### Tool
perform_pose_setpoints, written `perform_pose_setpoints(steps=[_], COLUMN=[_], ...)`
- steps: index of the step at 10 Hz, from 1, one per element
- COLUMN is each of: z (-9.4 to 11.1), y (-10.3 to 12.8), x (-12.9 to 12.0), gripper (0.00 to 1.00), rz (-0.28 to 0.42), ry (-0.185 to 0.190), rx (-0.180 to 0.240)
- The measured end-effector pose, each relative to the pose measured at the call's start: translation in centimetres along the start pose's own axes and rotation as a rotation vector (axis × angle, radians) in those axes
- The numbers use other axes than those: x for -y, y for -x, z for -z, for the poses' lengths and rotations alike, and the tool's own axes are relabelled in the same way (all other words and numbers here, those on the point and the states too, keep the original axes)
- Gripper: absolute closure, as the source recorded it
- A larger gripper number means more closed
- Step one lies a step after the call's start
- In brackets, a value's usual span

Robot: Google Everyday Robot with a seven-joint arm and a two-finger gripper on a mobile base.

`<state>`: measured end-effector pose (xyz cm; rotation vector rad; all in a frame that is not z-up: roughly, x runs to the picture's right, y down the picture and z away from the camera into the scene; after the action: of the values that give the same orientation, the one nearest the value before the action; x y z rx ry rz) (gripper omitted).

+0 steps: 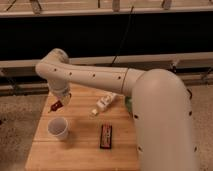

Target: Place the pepper in the ceramic cup

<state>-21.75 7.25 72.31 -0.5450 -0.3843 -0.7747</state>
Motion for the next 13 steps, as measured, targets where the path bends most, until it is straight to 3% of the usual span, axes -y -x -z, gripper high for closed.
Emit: perform_pose_setpoints(steps=[5, 11, 13], z=[0.9, -1.6, -2.0], y=[4.5, 6.2, 6.1], x=[-2.7, -4.2, -4.6], gripper=[0.96, 0.36, 0.21], rz=[0.001, -0.015, -0.019], ry=[-0.017, 0.009, 0.016], rx=[0.018, 0.014, 0.011])
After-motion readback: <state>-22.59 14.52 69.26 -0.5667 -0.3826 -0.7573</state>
